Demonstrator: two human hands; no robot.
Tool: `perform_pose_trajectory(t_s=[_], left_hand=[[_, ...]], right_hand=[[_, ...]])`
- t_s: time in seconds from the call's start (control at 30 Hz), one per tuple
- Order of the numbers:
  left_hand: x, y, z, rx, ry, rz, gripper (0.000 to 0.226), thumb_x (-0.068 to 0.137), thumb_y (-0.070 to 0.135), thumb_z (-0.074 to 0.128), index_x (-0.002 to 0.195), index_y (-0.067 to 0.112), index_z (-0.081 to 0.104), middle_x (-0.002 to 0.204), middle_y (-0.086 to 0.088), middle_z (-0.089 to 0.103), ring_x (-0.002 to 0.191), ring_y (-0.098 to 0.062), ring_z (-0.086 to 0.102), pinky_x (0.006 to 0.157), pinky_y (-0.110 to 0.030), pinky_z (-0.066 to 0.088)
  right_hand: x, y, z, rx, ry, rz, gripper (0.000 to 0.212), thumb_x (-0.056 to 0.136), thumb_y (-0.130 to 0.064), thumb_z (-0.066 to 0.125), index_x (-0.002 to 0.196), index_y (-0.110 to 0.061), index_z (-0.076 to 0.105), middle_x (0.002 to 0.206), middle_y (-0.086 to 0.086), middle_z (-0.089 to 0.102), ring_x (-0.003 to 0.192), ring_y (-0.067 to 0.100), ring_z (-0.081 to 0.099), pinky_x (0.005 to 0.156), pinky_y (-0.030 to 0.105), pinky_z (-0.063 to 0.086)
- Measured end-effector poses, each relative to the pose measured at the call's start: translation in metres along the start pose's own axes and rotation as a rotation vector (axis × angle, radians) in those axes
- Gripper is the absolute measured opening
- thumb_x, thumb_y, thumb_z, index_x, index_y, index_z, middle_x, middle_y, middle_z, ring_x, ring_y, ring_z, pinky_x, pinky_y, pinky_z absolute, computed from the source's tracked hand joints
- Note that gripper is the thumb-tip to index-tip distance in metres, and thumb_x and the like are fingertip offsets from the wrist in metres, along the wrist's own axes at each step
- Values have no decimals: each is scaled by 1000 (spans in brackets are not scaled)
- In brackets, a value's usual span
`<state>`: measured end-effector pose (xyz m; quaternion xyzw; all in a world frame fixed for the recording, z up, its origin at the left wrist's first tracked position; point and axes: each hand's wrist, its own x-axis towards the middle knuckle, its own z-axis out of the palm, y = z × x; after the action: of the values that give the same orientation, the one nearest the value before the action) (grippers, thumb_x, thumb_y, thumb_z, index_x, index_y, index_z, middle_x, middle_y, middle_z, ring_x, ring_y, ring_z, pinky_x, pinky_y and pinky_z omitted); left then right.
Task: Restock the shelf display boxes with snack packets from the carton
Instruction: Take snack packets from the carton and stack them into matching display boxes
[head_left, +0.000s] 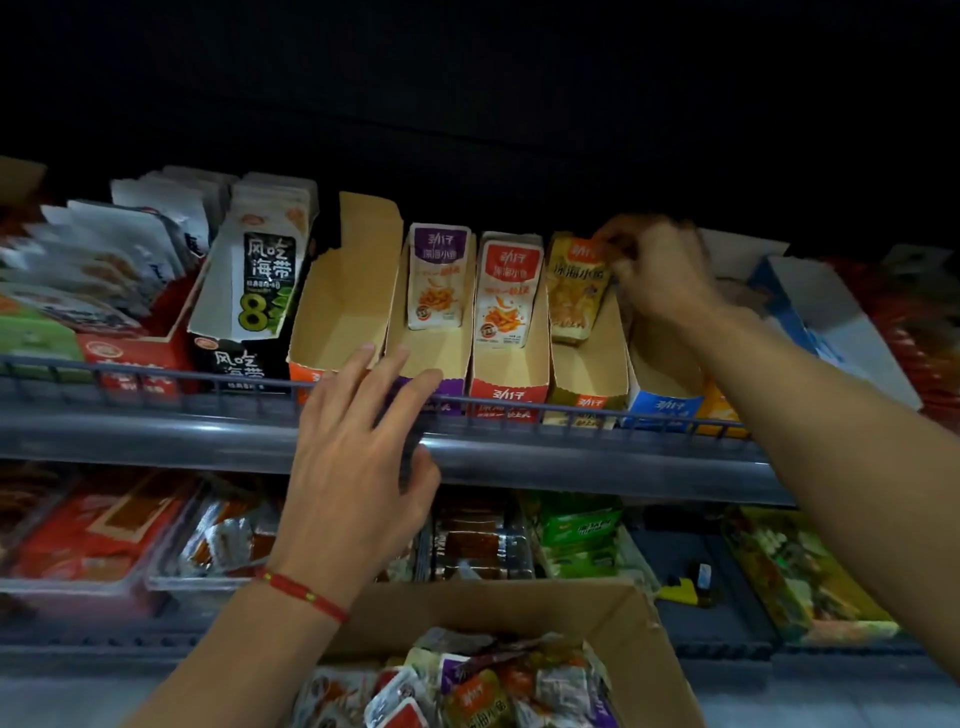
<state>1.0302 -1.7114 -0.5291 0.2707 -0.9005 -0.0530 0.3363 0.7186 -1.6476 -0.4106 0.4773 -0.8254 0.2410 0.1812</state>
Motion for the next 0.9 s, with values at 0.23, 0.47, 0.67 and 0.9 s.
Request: perform_pose_trajectory(t_s=[0.23,0.47,0.67,0.9], left_hand=[[-1,3,1,-21,-3,9,71,82,26,69,147,28,41,157,-2,38,149,-26,27,116,-59,30],[0,4,3,-32,-6,14,74,80,25,71,147,29,39,157,-4,39,149,-28,28,116,-61,31],[-1,2,4,-40,-5,15,76,80,21,72,148,28,38,157,-4,38,149,-27,27,117,-60,30],[-2,2,3,-32,-36,14,76,80,21,72,148,27,39,157,-4,38,149,-28,27,116,-61,30]], right_hand=[[8,10,23,-33,-28,-15,24,104,-23,54,125,-20,66,121,9,67,105,26,65,83,34,48],[26,14,28,-108,-51,26,24,102,-23,57,125,-23,64,129,9,59,115,30,60,92,42,51],[34,12,29,-184,-33,47,23,102,-25,58,123,-24,67,128,10,61,115,33,60,96,50,51],[33,12,28,-168,-14,24,26,102,-22,57,127,-22,66,130,12,63,118,34,60,100,50,49]])
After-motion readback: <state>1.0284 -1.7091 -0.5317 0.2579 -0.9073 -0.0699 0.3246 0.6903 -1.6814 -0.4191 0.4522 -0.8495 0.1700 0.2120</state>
